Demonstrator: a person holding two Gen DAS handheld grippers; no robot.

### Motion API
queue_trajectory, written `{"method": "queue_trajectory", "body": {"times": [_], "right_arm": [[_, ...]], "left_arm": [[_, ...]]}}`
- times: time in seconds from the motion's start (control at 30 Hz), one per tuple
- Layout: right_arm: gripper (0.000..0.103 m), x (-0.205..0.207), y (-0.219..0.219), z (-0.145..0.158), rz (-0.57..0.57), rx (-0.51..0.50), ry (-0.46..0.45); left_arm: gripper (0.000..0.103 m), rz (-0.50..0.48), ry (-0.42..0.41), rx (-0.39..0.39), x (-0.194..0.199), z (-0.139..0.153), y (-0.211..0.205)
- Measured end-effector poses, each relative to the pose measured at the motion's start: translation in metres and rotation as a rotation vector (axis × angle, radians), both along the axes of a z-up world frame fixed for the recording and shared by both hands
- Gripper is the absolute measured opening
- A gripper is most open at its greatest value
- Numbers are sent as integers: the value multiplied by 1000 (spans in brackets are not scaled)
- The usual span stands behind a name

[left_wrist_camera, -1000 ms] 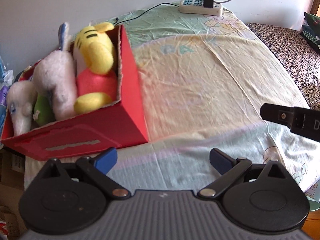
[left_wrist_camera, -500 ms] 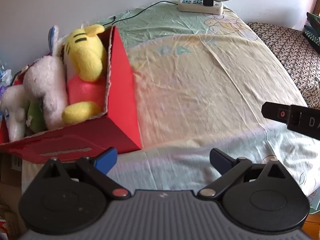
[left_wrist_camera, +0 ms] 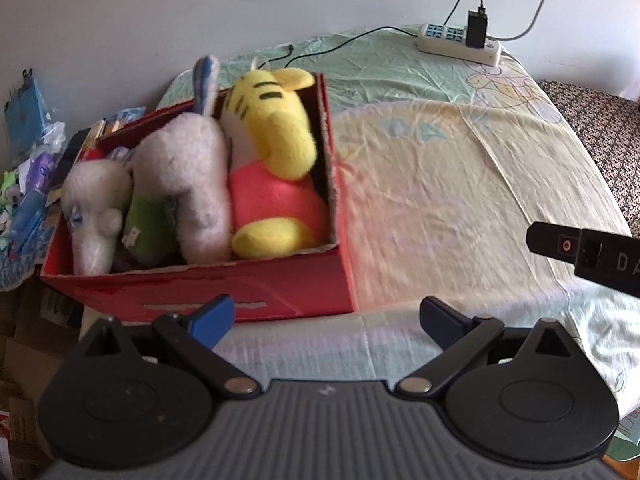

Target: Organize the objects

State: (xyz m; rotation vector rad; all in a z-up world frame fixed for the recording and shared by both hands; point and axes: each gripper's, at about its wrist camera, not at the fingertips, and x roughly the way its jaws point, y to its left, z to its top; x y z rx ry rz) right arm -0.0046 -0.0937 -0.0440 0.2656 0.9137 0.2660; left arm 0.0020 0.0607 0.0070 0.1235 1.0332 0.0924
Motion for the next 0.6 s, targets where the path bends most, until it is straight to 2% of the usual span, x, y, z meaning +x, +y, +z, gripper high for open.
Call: {"method": "queue_trajectory", "body": {"times": [0.33,0.6], "right_arm": [[42,6,71,32,49,-8,-46],[42,13,128,39,84,-10,-73]], "left_arm": [[100,71,-21,3,9,17,78],[100,97,-28,3,18,20,132]]}}
